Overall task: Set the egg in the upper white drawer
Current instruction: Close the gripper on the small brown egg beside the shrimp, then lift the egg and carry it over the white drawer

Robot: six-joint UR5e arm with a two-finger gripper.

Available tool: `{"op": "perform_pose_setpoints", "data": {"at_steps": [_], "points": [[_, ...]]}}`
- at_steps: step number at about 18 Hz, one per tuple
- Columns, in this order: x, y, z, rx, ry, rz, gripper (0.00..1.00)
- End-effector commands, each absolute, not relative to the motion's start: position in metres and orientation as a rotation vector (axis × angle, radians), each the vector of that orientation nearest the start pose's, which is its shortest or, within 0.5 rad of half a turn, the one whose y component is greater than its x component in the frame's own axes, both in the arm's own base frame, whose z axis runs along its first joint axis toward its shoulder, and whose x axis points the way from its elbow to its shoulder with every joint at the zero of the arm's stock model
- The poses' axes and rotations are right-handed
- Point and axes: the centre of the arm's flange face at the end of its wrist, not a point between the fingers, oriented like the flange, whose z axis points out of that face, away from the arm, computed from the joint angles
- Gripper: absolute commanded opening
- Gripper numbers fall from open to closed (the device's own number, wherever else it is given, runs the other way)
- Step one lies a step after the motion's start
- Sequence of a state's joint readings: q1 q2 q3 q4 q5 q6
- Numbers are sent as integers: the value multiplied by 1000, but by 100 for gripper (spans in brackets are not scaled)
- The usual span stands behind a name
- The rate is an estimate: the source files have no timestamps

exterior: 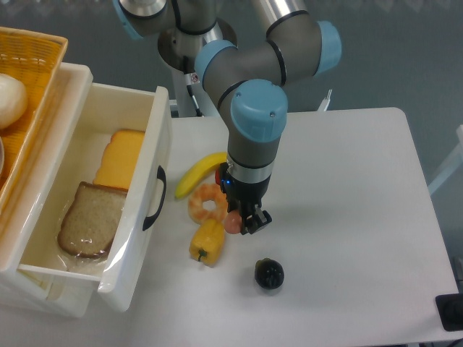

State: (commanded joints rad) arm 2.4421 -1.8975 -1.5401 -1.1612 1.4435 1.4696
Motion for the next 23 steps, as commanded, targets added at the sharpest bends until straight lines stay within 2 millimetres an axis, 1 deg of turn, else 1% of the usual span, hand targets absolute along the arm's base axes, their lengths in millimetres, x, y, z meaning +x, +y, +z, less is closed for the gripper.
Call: {"op": "perform_pose_setpoints", "data": {"at_steps": [1,3,6,9,11,14,18,20,21,22,23], "points": [[-380,512,360,-2846,891,73,29],[-383,512,365,-2844,877,85,30],[-383,513,367,-2843,872,90,30],[-385,517,378,-2826,847,107,30],[-387,520,384,-2834,768,115,30],[-393,524,406,-2828,677,156,30],[-398,521,410,-2851,539,150,30],[-397,520,408,-2859,512,139,30],[-394,516,416,-2854,489,148,30],[-389,512,430,-2838,442,156,30],[-387,510,436,-2824,418,154,30]]}}
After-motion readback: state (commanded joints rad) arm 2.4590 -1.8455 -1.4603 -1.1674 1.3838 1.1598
